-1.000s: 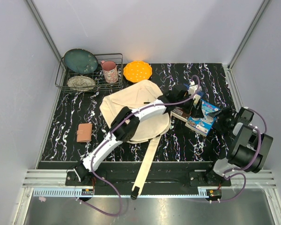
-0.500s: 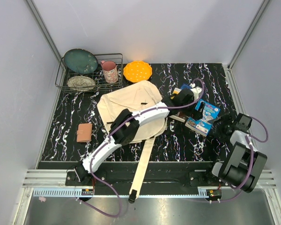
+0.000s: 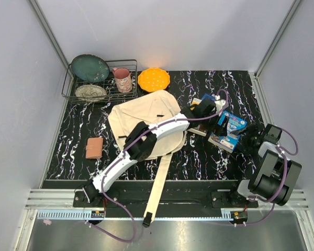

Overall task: Pack the student bag
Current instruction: Pick up the book from the center of the board.

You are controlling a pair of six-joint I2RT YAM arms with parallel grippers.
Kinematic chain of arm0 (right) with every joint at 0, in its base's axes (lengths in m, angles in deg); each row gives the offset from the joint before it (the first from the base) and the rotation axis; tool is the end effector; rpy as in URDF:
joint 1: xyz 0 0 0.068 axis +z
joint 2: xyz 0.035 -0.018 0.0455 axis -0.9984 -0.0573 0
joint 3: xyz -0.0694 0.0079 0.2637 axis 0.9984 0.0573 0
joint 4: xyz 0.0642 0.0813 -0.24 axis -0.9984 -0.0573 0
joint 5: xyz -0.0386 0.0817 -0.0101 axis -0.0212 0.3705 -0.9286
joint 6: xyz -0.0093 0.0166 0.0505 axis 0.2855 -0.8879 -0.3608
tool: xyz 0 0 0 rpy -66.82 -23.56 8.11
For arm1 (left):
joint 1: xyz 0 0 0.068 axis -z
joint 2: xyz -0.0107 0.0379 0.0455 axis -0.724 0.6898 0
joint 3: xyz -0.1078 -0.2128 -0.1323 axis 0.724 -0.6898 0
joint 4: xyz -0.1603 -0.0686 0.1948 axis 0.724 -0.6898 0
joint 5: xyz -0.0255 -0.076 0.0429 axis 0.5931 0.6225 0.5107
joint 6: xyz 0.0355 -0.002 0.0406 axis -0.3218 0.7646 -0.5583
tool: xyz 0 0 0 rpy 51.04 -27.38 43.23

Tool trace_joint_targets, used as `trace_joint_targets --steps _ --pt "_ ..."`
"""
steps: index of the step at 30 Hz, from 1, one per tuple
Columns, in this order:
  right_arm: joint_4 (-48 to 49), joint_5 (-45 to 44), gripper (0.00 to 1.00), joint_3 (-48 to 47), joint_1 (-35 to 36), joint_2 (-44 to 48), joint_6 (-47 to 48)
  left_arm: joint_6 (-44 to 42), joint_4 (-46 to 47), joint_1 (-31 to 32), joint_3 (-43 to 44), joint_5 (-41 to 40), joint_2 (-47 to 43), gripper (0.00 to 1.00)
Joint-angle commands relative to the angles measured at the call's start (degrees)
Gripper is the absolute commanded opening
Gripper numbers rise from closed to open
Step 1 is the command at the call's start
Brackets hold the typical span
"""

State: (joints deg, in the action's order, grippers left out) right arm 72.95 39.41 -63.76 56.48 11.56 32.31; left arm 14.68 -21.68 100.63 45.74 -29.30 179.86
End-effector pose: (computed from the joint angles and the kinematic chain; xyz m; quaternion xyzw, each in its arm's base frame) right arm 0.2074 -0.1029 0.1484 0.4588 0.8070 0.2319 0.2907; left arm 0.3332 -0.4839 0.1640 0.3416 0.8082 -0.3957 0.2714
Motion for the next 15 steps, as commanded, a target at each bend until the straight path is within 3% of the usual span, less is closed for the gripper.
trace_joint_targets --steps 1,7,15 --pt "1.02 0.76 0.88 -0.34 0.27 -3.13 0.39 0.07 -6.82 -0.45 1.83 5.19 4.29 0.96" --pt "4.19 3.40 0.86 0.36 0.27 -4.98 -0.32 0.42 -7.53 -0.01 2.18 9.93 6.58 0.91" --pt "11.47 12.27 0.66 2.20 0.27 -5.61 -0.58 0.77 -5.42 1.13 2.09 13.46 6.58 0.81"
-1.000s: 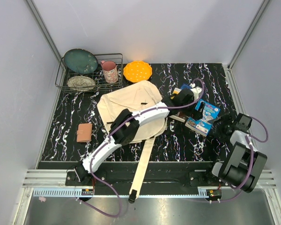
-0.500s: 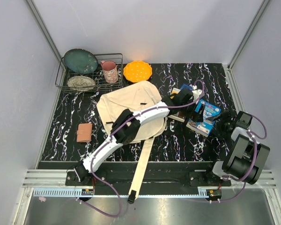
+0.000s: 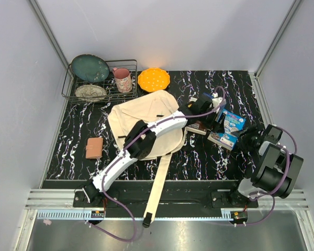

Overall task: Pack the student bag
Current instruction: Pick up the book from the center of the board.

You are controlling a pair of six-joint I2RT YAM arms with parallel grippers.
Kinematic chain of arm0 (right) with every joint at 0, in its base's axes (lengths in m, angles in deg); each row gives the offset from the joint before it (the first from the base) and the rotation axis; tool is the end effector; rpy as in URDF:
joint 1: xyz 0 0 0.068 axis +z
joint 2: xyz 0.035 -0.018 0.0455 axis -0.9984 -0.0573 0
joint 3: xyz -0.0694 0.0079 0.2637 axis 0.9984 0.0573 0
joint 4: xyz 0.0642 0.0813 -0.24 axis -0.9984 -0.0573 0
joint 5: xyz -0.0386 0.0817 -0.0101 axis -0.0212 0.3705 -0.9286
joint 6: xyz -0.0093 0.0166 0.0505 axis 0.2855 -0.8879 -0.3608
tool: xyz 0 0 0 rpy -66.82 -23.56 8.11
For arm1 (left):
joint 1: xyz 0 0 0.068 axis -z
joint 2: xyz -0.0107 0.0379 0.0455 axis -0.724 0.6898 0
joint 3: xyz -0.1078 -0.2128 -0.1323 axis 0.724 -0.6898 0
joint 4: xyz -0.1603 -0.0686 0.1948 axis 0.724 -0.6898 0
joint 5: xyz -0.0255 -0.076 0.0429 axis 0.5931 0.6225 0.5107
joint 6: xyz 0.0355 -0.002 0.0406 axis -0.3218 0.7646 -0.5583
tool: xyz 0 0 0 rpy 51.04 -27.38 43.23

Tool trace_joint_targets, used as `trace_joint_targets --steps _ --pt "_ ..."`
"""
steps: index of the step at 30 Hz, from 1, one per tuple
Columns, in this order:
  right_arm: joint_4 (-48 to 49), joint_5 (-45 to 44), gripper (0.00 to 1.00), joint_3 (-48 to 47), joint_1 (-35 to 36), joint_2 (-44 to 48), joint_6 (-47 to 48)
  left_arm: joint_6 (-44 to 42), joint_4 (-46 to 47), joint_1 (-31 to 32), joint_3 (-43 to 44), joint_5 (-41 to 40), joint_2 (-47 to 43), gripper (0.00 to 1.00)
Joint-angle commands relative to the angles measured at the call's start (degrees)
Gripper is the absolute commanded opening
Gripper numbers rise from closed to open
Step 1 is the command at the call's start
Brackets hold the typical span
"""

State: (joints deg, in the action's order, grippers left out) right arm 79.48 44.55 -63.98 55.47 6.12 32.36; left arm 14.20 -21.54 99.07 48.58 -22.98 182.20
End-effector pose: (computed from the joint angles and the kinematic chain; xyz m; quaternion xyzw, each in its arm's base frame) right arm 0.2176 -0.1106 0.1372 0.4440 0.8010 0.2698 0.2975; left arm 0.3463 -0.4807 0.1587 0.3552 0.7918 -0.4291 0.2506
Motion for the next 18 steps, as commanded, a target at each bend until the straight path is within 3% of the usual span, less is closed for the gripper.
trace_joint_targets --steps 1,4,6,8,9,10,13,16,18 --pt "5.47 8.10 0.66 2.86 1.27 0.80 -0.89 1.08 -5.55 2.77 -0.75 7.14 4.24 0.80" --pt "7.15 8.63 0.64 4.27 1.27 5.89 -2.03 1.07 -5.37 2.95 -0.75 7.49 4.16 0.71" --pt "7.15 8.37 0.59 4.80 1.27 9.40 -2.47 1.51 -4.94 2.95 -0.75 8.10 4.24 0.56" --pt "6.63 8.28 0.56 4.71 1.27 10.91 -2.74 1.60 -4.76 3.04 -0.75 8.54 4.42 0.48" --pt "6.19 8.20 0.52 4.62 1.36 11.44 -2.65 1.69 -4.32 3.12 -0.75 8.81 4.51 0.35" --pt "5.66 8.20 0.50 4.45 1.27 11.62 -2.56 1.78 -4.23 3.21 -0.75 8.98 4.51 0.32" --pt "4.25 7.32 0.50 4.18 1.27 12.15 -2.04 2.13 -3.79 3.21 -0.66 9.51 4.60 0.13" --pt "3.11 6.62 0.52 4.01 1.36 12.67 -1.60 2.74 -2.30 3.21 -1.10 10.65 3.90 0.00" --pt "2.40 6.26 0.53 3.74 1.27 13.20 -1.42 3.62 0.67 3.13 -2.77 11.35 2.93 0.00"
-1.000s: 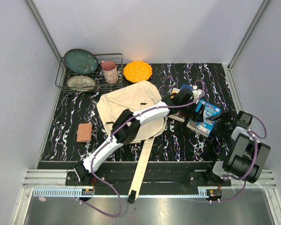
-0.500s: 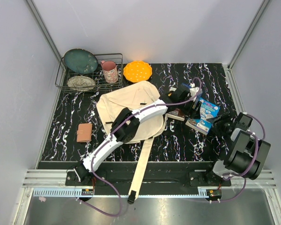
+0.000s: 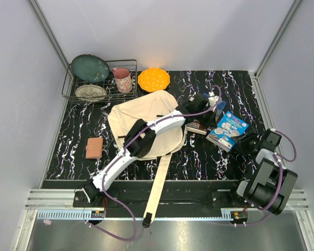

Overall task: Pack the student bag
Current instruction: Pick up the book from the center of the board.

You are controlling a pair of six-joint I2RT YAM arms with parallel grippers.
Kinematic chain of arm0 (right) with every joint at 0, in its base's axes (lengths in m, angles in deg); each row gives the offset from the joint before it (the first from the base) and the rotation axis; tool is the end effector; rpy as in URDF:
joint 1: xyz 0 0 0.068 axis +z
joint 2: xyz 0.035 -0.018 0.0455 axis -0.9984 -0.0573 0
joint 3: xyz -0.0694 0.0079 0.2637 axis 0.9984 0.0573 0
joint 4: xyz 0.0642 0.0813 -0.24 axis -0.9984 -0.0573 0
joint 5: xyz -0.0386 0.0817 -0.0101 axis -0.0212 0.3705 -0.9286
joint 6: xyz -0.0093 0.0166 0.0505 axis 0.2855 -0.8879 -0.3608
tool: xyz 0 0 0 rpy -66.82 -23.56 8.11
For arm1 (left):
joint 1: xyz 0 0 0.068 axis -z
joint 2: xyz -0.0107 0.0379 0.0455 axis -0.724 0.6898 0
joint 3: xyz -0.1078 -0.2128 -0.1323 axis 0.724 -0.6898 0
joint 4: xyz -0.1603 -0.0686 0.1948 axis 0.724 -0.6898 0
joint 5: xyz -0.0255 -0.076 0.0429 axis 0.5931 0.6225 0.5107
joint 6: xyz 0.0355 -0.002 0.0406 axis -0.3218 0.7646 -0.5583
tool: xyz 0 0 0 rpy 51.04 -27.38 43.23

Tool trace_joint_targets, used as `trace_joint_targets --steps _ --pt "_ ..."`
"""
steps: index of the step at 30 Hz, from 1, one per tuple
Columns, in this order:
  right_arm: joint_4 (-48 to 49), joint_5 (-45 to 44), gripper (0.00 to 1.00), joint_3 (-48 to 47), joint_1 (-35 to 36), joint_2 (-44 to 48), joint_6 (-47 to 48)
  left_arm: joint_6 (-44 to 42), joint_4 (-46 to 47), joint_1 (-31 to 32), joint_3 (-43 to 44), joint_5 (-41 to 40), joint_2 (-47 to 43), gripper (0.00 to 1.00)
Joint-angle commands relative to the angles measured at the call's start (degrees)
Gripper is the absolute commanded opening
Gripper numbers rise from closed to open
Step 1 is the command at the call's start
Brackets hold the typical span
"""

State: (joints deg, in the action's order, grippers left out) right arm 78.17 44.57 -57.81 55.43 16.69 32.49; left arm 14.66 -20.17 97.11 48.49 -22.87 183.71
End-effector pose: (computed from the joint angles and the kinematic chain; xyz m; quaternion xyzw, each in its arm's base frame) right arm 0.1905 -0.0943 0.1448 0.4327 0.7979 0.2685 0.3225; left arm 0.3640 -0.4704 0.1451 0.3386 0.7998 -0.4256 0.2541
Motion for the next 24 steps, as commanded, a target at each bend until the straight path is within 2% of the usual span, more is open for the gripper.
trace_joint_targets --steps 1,3,7,14,18,21,24 --pt "3.45 5.72 0.54 -2.42 1.32 2.71 -1.46 3.86 0.27 5.18 -3.64 11.34 0.29 0.00" --pt "2.57 5.10 0.56 -2.86 1.32 2.80 -1.03 4.04 0.81 5.09 -4.79 10.38 -0.43 0.34" --pt "2.31 4.14 0.56 -3.12 1.32 2.27 -0.76 4.75 0.37 4.92 -4.62 10.19 -0.17 0.62" --pt "-3.05 -1.23 0.59 -3.39 1.32 4.38 0.82 5.01 -2.79 4.83 -4.97 10.19 1.42 0.68" --pt "-2.97 -0.44 0.59 -3.39 1.32 4.30 0.82 7.47 1.05 5.09 -4.62 17.81 2.65 0.67" --pt "-2.88 -0.70 0.59 -3.13 1.32 4.21 0.91 9.84 4.40 5.62 -4.44 22.74 2.82 0.56" --pt "-2.62 -0.62 0.59 -2.86 1.32 4.29 0.91 10.46 6.33 6.14 -4.62 24.69 2.04 0.42"
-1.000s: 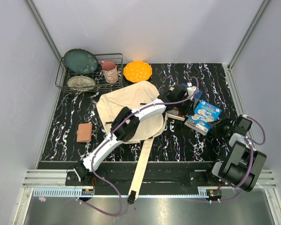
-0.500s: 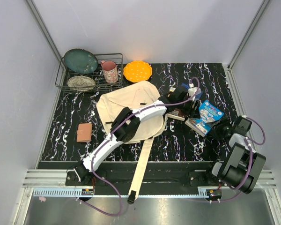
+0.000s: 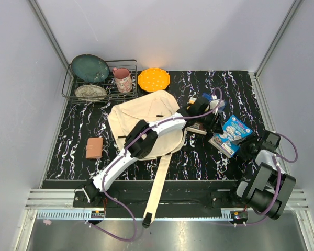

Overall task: Pack the student bag
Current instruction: Pick up the book from the center of the board.

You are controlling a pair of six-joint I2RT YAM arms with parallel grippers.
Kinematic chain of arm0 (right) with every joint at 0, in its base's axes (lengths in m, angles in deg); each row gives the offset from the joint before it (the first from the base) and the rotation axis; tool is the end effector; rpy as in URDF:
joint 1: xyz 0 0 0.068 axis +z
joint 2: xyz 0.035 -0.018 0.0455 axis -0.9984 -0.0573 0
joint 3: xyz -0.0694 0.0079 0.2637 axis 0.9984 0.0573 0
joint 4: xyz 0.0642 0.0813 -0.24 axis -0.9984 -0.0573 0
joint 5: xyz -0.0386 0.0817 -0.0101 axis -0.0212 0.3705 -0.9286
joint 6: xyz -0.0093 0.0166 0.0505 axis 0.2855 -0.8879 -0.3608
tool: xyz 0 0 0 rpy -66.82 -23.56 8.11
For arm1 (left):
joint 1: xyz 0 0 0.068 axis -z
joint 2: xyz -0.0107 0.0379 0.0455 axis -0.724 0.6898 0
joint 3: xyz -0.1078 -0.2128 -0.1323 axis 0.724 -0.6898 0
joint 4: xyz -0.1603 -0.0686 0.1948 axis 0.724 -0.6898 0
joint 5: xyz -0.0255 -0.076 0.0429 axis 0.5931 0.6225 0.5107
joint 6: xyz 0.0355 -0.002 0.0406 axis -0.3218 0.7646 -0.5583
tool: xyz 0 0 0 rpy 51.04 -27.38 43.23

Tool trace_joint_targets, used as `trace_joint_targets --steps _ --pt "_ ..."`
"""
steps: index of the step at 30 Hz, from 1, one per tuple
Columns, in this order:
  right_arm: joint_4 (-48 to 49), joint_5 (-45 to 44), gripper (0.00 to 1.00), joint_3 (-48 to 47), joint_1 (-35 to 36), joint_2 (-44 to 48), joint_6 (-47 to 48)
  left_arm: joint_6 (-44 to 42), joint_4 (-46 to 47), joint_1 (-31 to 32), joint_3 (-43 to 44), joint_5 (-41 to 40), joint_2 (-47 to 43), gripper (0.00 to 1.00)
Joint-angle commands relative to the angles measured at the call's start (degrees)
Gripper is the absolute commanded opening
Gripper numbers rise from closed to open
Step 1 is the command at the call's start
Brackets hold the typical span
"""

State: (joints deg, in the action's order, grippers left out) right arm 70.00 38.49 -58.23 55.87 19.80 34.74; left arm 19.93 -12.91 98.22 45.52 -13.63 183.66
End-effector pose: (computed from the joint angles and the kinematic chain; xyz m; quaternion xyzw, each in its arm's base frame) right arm 0.1803 -0.0902 0.1462 0.4496 0.8146 0.2168 0.2956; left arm 0.3509 -0.4804 0.1408 0.3455 0.7650 -0.5020 0.2080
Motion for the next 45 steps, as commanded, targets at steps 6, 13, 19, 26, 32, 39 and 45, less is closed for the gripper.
trace_joint_targets --steps 6,13,19,26,32,39,45 --pt "5.47 5.37 0.60 -1.83 0.97 1.19 -1.08 9.67 7.08 5.21 -4.72 18.52 0.06 0.24" --pt "5.56 5.37 0.60 -1.66 0.88 1.19 -0.72 18.53 19.29 5.21 -5.95 23.53 -0.03 0.43" --pt "5.56 5.46 0.61 -1.65 0.88 1.10 -0.72 19.17 19.48 5.21 -5.43 23.54 0.85 0.45" --pt "2.93 2.92 0.62 -2.00 0.88 3.11 -0.20 16.97 15.89 4.68 -7.88 17.84 -1.08 0.00" --pt "-4.80 -5.61 0.84 -4.37 0.79 10.40 -0.72 14.86 14.65 2.57 -10.70 13.25 -6.97 0.00" --pt "-12.63 -2.39 0.92 -12.63 -1.40 11.30 1.38 13.63 12.98 -0.15 -5.52 13.43 -13.56 0.00" --pt "-11.23 9.73 0.93 -12.29 -1.58 12.17 -0.11 12.93 12.54 -1.74 -5.51 14.31 -17.25 0.00"
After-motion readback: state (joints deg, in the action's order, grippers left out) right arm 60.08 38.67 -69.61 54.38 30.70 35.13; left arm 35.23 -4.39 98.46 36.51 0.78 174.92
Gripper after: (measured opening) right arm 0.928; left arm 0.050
